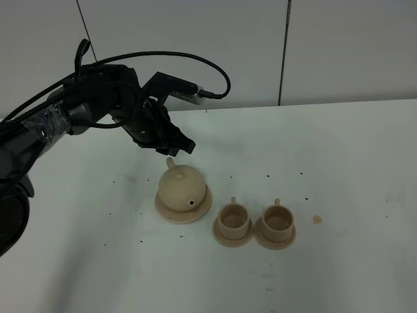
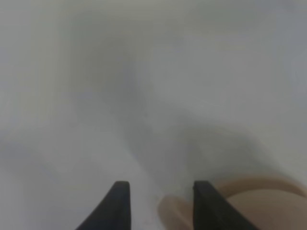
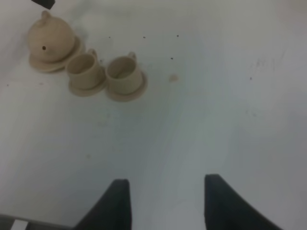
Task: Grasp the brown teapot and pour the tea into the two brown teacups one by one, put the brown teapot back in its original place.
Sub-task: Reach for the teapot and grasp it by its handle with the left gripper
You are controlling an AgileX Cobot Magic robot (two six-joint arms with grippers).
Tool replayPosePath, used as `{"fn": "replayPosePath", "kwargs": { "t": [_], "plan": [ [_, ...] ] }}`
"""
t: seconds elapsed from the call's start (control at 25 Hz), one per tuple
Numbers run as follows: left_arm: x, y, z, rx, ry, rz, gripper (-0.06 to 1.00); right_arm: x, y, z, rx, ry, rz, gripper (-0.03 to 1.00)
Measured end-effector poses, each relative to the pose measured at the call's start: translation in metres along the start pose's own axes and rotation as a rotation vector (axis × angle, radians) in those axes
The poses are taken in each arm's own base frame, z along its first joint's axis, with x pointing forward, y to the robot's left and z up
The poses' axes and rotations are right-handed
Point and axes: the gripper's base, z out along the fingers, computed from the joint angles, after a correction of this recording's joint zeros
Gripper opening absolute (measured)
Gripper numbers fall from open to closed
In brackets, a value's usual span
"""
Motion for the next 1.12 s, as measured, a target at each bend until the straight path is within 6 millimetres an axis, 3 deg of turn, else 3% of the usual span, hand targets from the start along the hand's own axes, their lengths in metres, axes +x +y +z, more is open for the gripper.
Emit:
{"fn": "replayPosePath", "kwargs": {
  "t": [1.12],
  "plan": [
    [0.0013, 0.0012, 0.0000, -0.013, 0.014, 0.012, 0.38, 0.0000, 0.0000, 0.0000, 0.000, 0.000, 0.000, 0.35]
  ]
}}
